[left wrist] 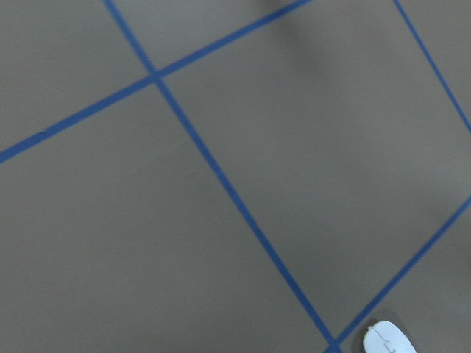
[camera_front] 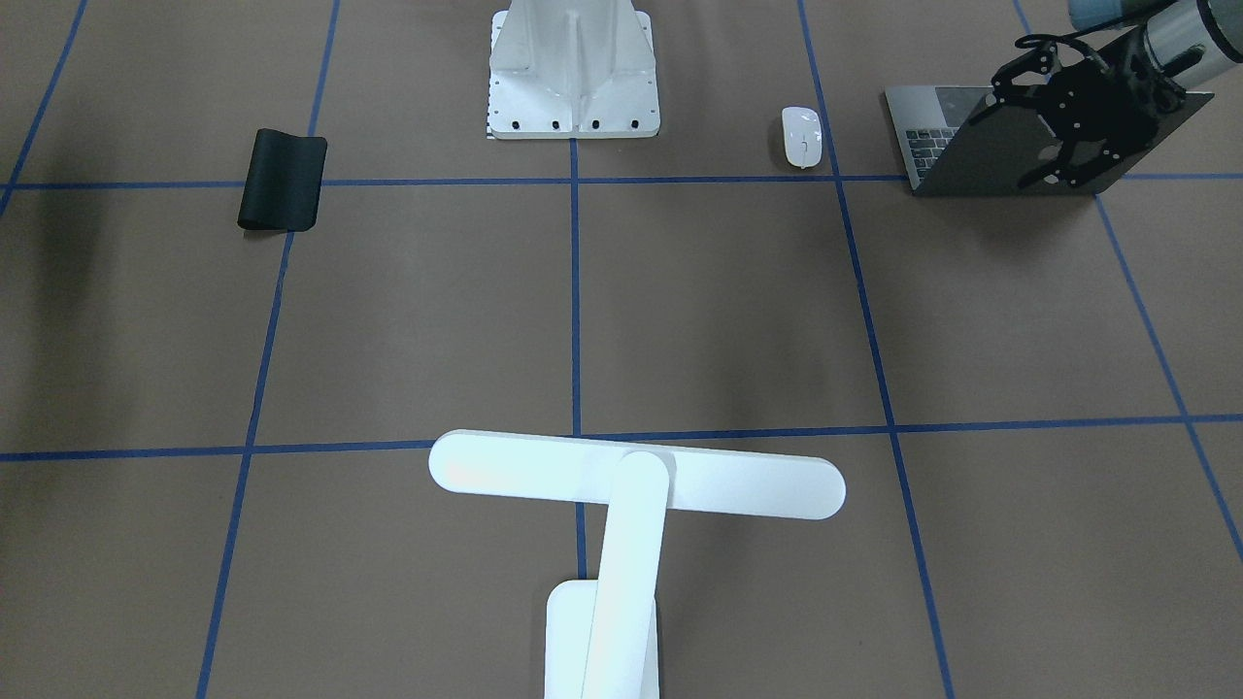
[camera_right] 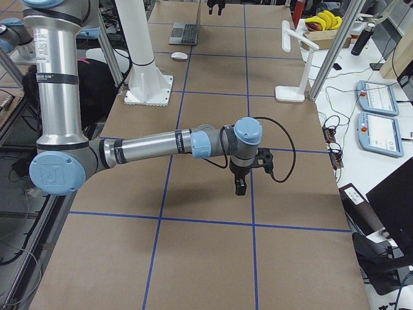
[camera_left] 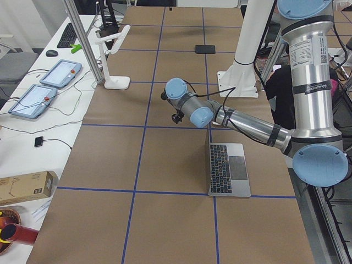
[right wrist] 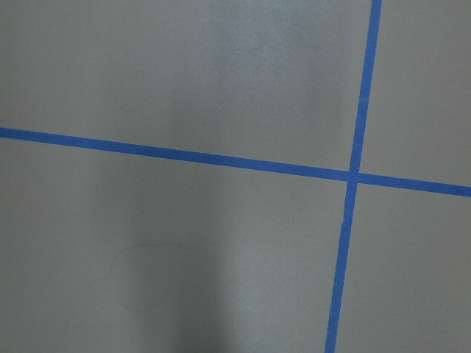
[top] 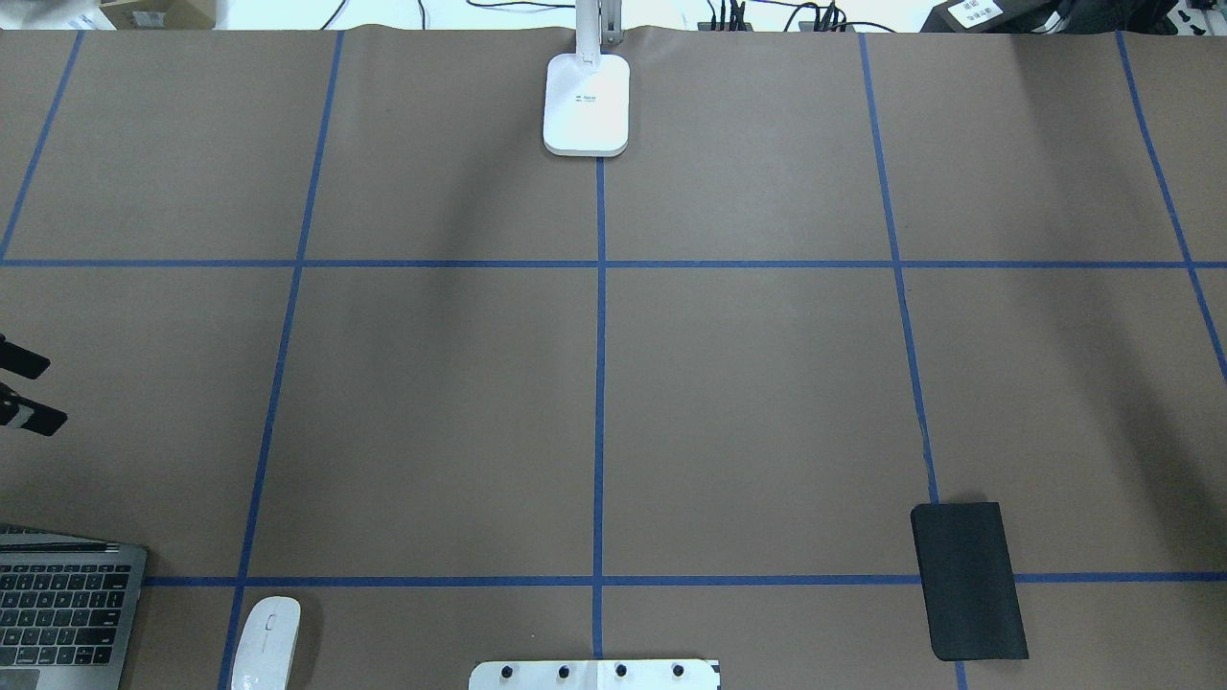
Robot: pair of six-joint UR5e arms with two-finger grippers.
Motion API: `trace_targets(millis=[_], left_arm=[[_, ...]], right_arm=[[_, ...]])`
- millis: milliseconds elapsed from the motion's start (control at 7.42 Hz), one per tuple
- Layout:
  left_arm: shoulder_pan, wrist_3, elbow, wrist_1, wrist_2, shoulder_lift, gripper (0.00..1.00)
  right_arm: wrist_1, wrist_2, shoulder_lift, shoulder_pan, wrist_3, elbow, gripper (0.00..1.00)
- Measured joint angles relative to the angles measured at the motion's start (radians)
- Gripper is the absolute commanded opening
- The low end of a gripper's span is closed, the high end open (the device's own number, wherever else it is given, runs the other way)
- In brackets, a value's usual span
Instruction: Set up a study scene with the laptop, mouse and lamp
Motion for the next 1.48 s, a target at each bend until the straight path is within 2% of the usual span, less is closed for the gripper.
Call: trace_targets(millis=[674, 1079, 1483], left_arm=[[0.106, 0.002, -0.004, -0.224, 0.010, 0.132, 0.99], [0.114, 0.002, -0.003, -0.276, 0.012, 0.193, 0.99], [0.125, 0.009, -0.002, -0.301, 0.012, 0.210, 0.99]], right_arm=[[0.000, 0.000, -0.002, 0.000, 0.001, 0.003, 1.00], [0.001, 0.001, -0.002, 0.000, 0.001, 0.003, 1.00], [0.000, 0.000, -0.002, 0.000, -0.002, 0.003, 1.00]])
